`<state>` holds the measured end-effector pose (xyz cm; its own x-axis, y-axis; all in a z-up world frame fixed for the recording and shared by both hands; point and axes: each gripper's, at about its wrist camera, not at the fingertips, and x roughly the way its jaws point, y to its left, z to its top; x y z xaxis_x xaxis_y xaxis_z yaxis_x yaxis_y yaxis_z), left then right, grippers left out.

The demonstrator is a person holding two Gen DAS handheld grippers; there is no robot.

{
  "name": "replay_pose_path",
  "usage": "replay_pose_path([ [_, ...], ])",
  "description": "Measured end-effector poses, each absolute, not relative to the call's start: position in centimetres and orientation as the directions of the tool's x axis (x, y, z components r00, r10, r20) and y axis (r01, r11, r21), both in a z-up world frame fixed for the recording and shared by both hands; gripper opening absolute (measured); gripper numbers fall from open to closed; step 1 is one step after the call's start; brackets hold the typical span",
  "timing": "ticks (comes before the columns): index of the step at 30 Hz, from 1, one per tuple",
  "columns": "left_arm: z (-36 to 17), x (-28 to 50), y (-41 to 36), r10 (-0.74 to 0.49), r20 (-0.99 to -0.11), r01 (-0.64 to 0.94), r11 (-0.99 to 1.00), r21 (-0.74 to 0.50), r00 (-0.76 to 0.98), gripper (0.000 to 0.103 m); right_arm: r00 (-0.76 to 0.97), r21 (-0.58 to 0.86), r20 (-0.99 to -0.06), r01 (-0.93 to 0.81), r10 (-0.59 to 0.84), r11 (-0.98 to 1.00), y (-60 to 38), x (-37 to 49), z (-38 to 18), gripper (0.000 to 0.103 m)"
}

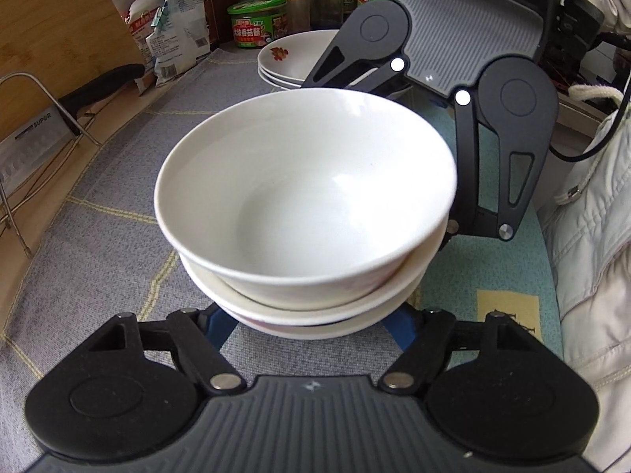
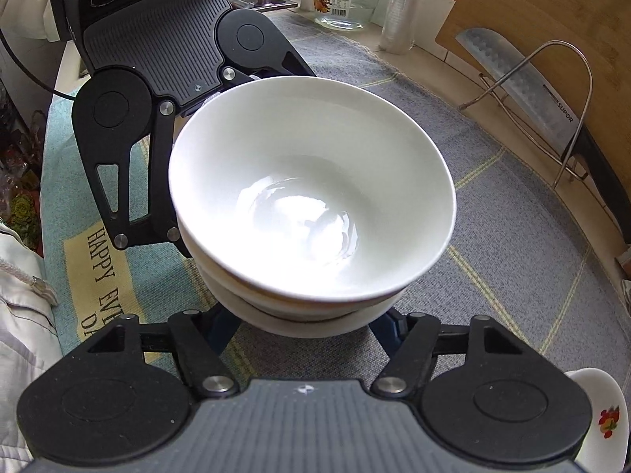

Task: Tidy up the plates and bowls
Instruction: 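Lift the bowl stack with both tools and carry it over the plate stack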

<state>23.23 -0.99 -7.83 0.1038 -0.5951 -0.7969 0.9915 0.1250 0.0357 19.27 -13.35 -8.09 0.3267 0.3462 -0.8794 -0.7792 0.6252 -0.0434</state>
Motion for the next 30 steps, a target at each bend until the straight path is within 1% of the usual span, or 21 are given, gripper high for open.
replay_pose_path([
  [18,-7.6,22.8,-1.2,-0.584,-0.804,0.989,0.143,0.038,0.115,0.076,0.327,-0.059,-0.887,-0.779,0.325,0.624,-13.0,19.2,-8.2,0.074],
  [30,-5.7,21.3,-1.9,-0.572,-0.806,0.982,0.182,0.060,0.155,0.076,0.315,-0.046,-0.880,-0.801,0.355,0.596,-14.4,18.2,-5.7,0.074],
])
